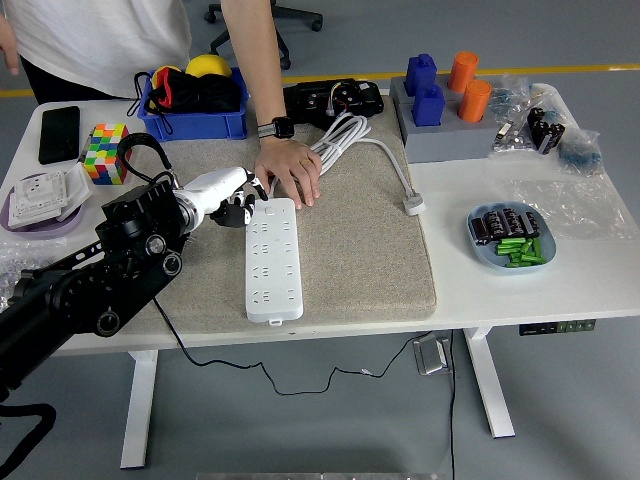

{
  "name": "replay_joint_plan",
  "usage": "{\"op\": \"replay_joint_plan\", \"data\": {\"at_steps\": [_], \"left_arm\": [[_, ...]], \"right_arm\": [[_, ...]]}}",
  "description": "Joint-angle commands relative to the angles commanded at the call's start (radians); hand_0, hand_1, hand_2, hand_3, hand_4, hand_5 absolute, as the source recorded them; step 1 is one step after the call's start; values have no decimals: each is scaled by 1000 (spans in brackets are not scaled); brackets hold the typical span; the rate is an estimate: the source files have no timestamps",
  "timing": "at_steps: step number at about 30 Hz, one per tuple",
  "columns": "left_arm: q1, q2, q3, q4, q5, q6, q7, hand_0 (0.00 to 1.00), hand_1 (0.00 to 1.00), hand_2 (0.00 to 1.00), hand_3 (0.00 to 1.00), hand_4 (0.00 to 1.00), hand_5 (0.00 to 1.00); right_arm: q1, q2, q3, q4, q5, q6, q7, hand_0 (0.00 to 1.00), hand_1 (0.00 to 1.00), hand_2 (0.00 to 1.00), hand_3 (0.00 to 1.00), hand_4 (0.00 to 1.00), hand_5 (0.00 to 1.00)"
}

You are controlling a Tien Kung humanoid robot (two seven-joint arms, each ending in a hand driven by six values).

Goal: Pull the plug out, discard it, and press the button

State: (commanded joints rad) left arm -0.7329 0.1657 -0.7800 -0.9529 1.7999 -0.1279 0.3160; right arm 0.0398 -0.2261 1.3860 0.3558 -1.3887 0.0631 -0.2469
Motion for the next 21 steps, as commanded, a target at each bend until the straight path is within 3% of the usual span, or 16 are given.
{"op": "replay_joint_plan", "data": {"at_steps": [21], "left_arm": [[-49, -50, 73, 102, 17, 11, 23, 45, 16, 118, 698, 2, 2]], "right_arm": [[3, -1, 1, 0, 1, 0, 0, 752, 701, 710, 723, 788, 613]]}}
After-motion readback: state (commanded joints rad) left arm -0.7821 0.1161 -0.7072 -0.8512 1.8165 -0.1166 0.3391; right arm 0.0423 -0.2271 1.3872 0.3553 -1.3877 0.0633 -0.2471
